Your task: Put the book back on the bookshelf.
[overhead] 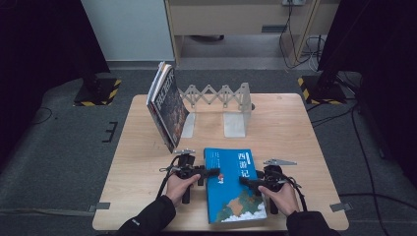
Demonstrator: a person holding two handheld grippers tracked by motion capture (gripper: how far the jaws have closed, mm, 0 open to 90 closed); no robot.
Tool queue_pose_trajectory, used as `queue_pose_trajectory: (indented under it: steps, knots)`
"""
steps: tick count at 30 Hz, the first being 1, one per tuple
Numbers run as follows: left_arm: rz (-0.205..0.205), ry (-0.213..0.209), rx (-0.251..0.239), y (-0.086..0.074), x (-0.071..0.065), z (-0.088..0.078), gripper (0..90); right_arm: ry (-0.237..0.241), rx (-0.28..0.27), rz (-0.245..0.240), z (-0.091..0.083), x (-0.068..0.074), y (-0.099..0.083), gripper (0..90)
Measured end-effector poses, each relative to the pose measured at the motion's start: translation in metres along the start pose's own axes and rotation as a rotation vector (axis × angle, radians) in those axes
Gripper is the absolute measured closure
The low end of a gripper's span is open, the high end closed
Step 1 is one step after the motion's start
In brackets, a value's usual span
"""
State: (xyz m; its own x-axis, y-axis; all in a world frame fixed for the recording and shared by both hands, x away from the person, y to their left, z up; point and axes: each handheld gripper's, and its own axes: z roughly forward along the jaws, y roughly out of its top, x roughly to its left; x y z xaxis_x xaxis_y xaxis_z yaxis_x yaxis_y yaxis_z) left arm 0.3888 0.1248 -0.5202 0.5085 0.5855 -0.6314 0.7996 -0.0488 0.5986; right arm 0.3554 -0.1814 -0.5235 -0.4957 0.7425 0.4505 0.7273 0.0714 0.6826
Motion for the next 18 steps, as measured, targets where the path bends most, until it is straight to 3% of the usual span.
queue_pose_trajectory:
  steps: [7, 13, 18]
  knots:
    - [0.016, -0.022, 0.025, 0.004, -0.002, 0.006, 34.8, 0.005, 0.004, -0.006, 0.0, -0.001, 0.0, 20.8]
    - [0.005, -0.032, 0.045, 0.006, -0.001, 0.01, 35.1, 0.002, 0.009, -0.011, 0.0, -0.001, 0.001, 21.0]
    - [0.031, -0.046, 0.082, 0.009, -0.004, 0.02, 36.0, 0.01, 0.007, -0.009, -0.001, -0.002, 0.001, 21.5]
